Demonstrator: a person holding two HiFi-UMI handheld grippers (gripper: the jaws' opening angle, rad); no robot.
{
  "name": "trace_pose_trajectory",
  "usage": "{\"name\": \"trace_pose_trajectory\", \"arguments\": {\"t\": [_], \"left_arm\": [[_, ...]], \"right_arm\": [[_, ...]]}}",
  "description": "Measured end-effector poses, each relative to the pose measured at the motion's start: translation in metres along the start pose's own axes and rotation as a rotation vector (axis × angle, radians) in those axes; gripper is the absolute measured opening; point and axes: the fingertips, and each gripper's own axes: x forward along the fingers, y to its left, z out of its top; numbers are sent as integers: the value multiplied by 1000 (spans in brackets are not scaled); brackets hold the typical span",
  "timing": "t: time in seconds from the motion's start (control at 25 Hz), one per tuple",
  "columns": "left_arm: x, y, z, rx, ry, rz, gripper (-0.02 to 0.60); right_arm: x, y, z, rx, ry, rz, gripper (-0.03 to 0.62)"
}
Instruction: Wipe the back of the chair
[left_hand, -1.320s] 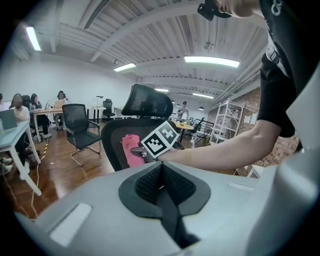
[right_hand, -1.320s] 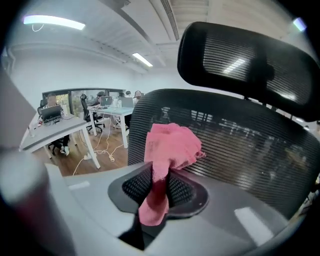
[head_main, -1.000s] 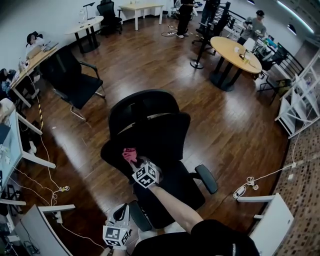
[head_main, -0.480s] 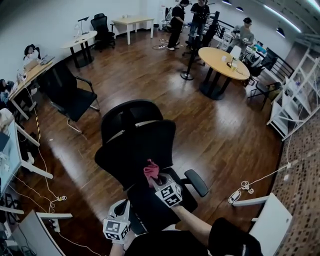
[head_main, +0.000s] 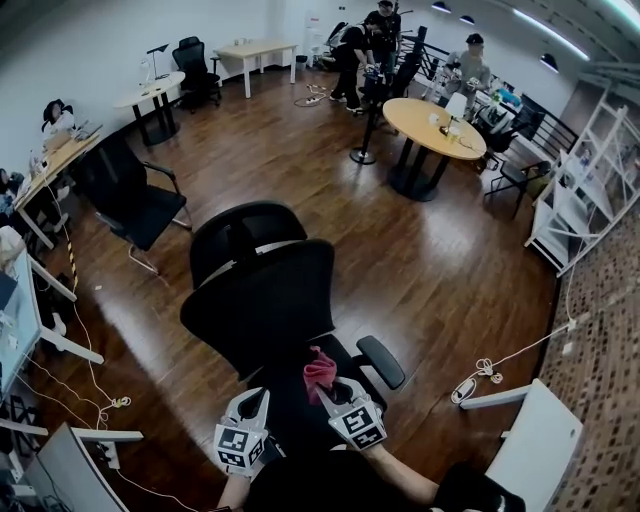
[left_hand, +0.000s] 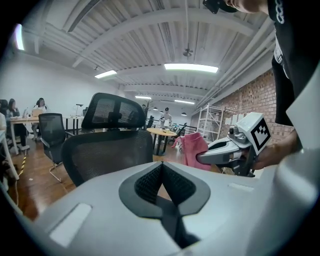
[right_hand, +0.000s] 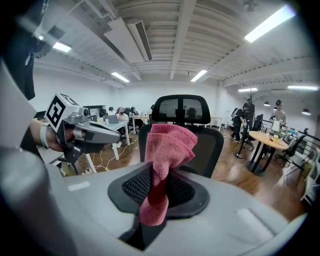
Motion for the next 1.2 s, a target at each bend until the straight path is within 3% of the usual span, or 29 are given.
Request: {"name": "trace_pose_trajectory", "arguments": {"t": [0.24,1.2], "left_arm": [[5,-12,3,17,11,-31,-8],[3,-8,5,29,1,-29,-8]], "right_arm": [[-7,-11,5,-5,-10,-29,71],[-3,-9,10,-15,-24,-37,71]]}}
